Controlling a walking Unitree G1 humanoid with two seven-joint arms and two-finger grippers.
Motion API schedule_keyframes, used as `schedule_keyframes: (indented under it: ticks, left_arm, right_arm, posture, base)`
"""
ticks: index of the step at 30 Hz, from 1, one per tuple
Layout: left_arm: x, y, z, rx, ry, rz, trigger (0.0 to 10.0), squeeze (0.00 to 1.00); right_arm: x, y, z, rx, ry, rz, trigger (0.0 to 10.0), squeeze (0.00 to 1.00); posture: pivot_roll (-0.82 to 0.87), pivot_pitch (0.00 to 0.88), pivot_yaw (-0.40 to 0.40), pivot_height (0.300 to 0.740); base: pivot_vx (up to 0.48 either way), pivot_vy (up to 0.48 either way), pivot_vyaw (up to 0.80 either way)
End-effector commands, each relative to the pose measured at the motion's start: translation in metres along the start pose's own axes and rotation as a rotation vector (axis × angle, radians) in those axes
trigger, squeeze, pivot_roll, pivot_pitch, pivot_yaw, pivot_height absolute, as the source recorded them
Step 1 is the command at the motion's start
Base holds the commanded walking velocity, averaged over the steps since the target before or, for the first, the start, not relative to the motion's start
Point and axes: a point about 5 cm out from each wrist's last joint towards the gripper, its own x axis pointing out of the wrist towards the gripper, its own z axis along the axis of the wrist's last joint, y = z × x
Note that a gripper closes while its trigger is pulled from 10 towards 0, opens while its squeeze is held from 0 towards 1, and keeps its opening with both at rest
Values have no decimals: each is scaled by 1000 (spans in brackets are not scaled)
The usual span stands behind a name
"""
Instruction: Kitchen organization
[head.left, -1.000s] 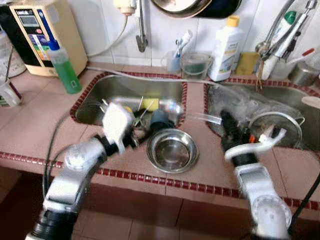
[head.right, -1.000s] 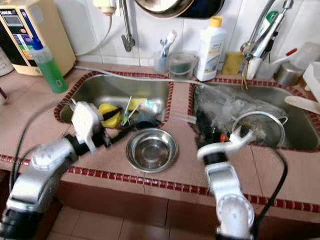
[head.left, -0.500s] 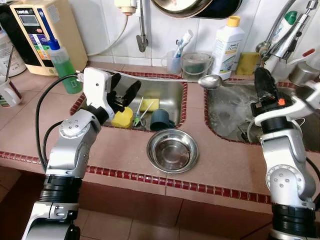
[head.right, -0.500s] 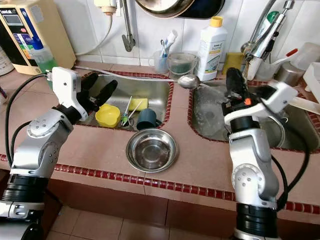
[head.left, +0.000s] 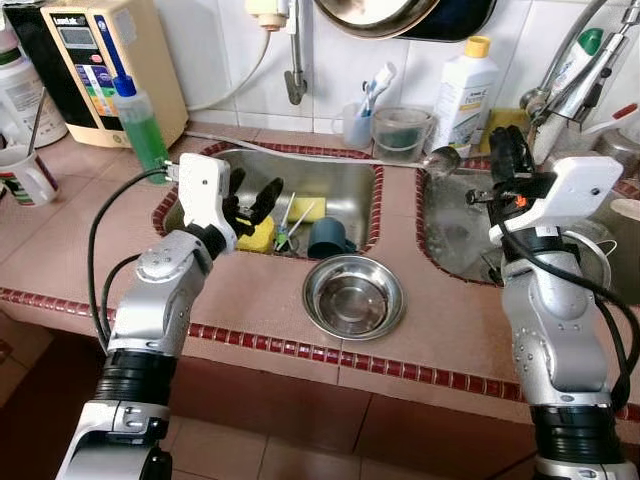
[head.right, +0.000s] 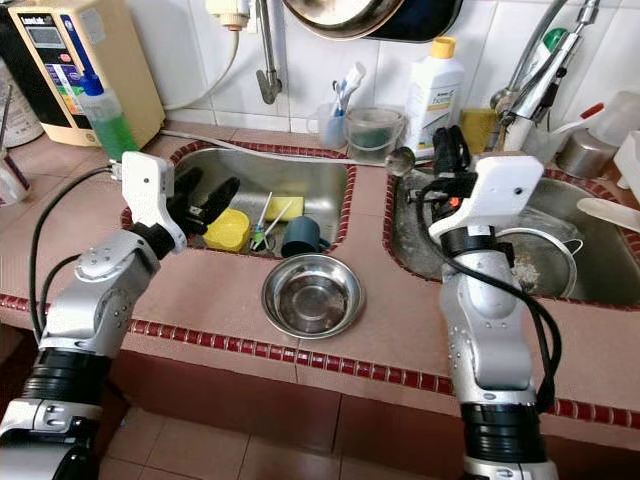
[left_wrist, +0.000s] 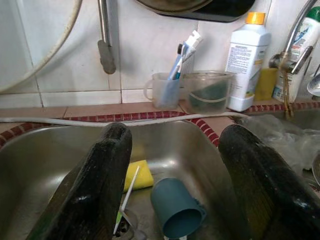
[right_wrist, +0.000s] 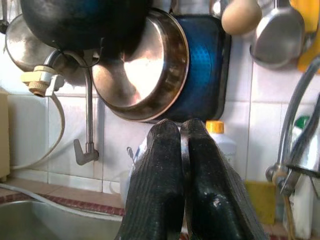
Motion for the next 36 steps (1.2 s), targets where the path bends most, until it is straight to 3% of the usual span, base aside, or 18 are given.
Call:
schedule_keyframes:
  ticks: [1, 14, 17, 30, 36]
  left_arm:
    - [2, 2, 2, 12, 9, 4, 10000, 0]
    - [6, 0, 1, 20, 23, -29, 10000, 0]
    - [6, -3, -1, 65, 40, -48, 10000, 0]
    - [6, -9, -2, 105, 42, -142, 10000, 0]
    - [6, -9, -1, 110, 36, -150, 10000, 0]
  right_arm:
    - [2, 5, 1, -20, -13, 9, 10000, 0]
    - [-4, 6, -2, -42, -5, -6, 10000, 0]
    - [-5, 7, -3, -42, 0, -7, 10000, 0]
    - [-8, 6, -8, -54, 20, -8, 10000, 0]
    - [-8, 7, -9, -61, 28, -4, 10000, 0]
  posture:
    - [-171, 0, 37, 740]
    - [-184, 0, 53, 740]
    - [-186, 0, 54, 740]
    - [-194, 0, 55, 740]
    - [-197, 0, 53, 740]
  base:
    - [0, 405, 0]
    - [0, 371, 0]
    - [0, 0, 0]
    - [0, 0, 0]
    - [289, 0, 0]
